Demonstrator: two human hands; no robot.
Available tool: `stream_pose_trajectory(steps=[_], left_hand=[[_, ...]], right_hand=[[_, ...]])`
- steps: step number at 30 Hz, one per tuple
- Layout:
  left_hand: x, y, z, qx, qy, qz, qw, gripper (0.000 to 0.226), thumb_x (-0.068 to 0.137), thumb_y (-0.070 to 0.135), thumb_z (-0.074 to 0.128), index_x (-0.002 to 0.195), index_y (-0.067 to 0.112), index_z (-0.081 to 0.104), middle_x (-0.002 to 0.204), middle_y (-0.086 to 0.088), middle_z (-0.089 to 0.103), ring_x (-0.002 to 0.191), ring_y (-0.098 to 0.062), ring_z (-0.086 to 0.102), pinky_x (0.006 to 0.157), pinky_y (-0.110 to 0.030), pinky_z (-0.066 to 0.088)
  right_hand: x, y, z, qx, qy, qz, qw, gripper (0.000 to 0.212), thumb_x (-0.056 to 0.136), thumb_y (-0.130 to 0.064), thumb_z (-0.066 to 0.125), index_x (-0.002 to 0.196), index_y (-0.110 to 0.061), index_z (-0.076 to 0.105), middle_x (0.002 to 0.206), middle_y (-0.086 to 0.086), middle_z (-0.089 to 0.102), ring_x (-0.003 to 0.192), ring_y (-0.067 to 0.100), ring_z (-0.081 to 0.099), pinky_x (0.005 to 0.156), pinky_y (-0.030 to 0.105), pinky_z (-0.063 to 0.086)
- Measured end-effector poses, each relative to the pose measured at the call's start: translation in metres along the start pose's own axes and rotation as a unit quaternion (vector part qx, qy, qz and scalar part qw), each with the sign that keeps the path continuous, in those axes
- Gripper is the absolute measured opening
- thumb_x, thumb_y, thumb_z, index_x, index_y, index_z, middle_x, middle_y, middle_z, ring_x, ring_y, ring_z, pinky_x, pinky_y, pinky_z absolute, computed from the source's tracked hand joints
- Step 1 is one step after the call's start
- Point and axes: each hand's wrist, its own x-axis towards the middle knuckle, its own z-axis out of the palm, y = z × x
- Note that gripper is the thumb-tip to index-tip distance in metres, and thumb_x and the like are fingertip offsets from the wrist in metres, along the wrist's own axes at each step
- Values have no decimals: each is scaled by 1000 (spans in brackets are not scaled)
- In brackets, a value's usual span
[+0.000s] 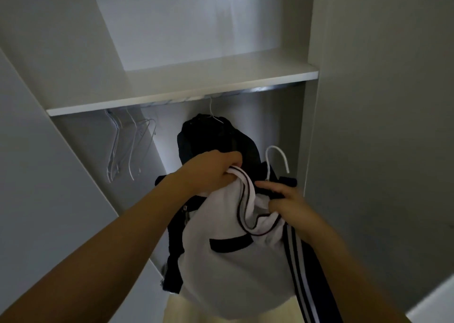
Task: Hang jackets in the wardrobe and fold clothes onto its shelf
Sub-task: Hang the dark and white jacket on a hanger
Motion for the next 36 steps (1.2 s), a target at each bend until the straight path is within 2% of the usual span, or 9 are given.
stream_pose_trajectory(steps=[4,9,16,22,25,27,30,33,36], left_hand=[[9,1,2,-65,-2,-18,998,8,92,17,59,88,12,64,78,7,61,72,-5,55,65,-14,40],[29,5,-5,-139,-68,-78,985,18,88,16,65,70,17,66,69,6,60,58,3,51,58,-10,41],[43,13,-15,-132,-131,-85,979,16,86,22,67,79,8,62,77,0,59,69,-6,53,67,-20,43],[39,14,-13,-168,-124,-87,974,9,87,14,59,86,22,56,86,6,58,77,-8,54,68,-21,43],[19,-2,-3,-162,-73,-92,980,20,86,17,60,100,30,54,99,7,59,90,-10,58,81,-24,48],[0,-17,16,-185,56,-122,974,38,85,14,65,118,28,51,113,5,56,104,-12,55,91,-25,45],[-28,-25,57,-340,214,-289,869,52,85,4,65,131,16,43,123,-5,50,103,-15,52,84,-25,45],[-42,-21,99,-535,127,-436,713,47,88,2,59,131,12,43,119,-13,58,96,-21,58,73,-28,50],[-43,-10,121,-575,33,-416,704,44,91,7,56,133,16,49,121,-11,61,109,-30,59,96,-46,51]], right_hand=[[-11,-9,1,48,-65,-12,997,35,84,-17,64,114,-35,69,122,2,65,109,18,64,95,32,50],[-10,-15,11,-72,-120,-46,989,72,59,-55,83,122,-63,49,136,-14,46,122,1,49,101,26,45],[13,-11,15,-126,58,-65,988,11,80,-11,69,90,-17,71,112,13,60,97,24,62,90,39,52],[18,-17,15,-56,95,-40,993,21,80,7,44,68,-3,57,70,10,54,61,19,53,49,17,40],[17,-11,11,17,108,-9,994,23,82,7,42,73,-1,61,62,9,57,52,16,55,49,19,42],[14,-6,8,65,103,-17,992,24,84,8,41,80,6,64,68,13,60,60,20,58,56,26,45],[9,2,4,106,98,-47,988,49,85,10,40,71,-20,75,74,9,70,71,22,65,65,32,53],[7,6,5,84,104,-77,988,54,84,9,40,72,-30,75,76,3,72,75,19,67,71,34,55],[7,10,6,44,123,-86,988,39,83,7,41,77,-19,71,82,15,70,75,22,65,71,37,54]])
